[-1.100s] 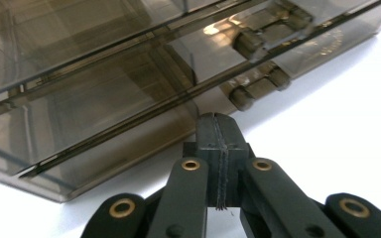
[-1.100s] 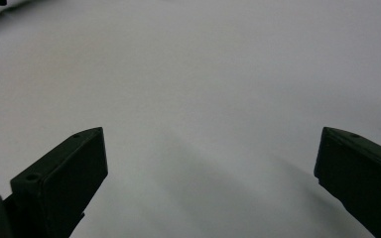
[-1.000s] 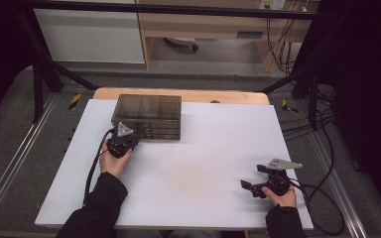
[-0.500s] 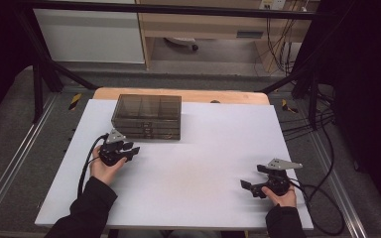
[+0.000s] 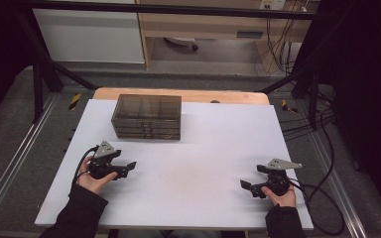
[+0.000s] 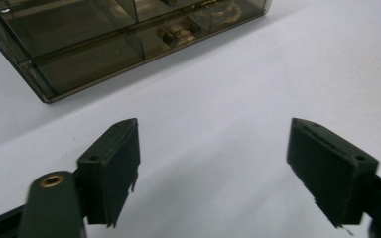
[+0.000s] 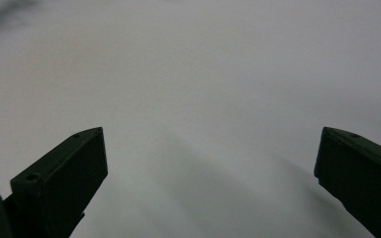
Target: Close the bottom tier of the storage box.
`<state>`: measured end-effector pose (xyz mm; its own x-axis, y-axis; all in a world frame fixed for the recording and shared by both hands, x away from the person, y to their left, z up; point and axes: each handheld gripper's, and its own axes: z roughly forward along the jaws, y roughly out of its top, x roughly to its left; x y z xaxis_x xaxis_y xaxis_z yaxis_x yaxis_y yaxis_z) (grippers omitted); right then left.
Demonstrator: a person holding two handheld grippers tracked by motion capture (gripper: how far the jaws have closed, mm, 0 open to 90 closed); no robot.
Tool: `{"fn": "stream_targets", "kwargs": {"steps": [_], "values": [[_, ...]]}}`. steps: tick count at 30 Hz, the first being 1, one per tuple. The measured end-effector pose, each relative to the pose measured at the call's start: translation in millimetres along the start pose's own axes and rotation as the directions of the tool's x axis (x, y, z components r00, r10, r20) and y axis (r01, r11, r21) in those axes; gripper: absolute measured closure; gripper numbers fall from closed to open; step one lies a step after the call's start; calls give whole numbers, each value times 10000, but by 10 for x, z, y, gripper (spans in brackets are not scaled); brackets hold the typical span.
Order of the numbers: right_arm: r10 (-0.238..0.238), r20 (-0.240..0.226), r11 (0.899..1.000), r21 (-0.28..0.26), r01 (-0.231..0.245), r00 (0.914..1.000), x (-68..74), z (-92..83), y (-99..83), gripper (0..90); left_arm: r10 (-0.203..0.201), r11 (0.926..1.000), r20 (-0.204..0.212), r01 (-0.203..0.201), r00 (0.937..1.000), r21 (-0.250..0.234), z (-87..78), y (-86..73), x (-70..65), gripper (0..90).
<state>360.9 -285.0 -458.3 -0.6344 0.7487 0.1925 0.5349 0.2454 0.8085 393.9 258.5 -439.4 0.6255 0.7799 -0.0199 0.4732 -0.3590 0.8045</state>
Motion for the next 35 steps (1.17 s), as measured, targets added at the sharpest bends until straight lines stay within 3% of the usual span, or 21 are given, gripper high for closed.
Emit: {"fn": "stream_targets", "kwargs": {"steps": [5, 16, 35], "values": [[-56, -1, 10000, -19, 56, 10000, -2, 1, 0, 8, 260, 9995, -293, -254, 9992, 204, -70, -93, -2, 98], [-39, 12, 10000, -11, 39, 10000, 0, -3, -1, 8, 408, 9985, -196, -401, 9990, 366, -203, -263, 27, 73], [-55, -18, 10000, 1, 55, 10000, 3, -8, 0, 7, 39, 9994, -414, -24, 9991, 354, -287, -384, 175, 74]]}}
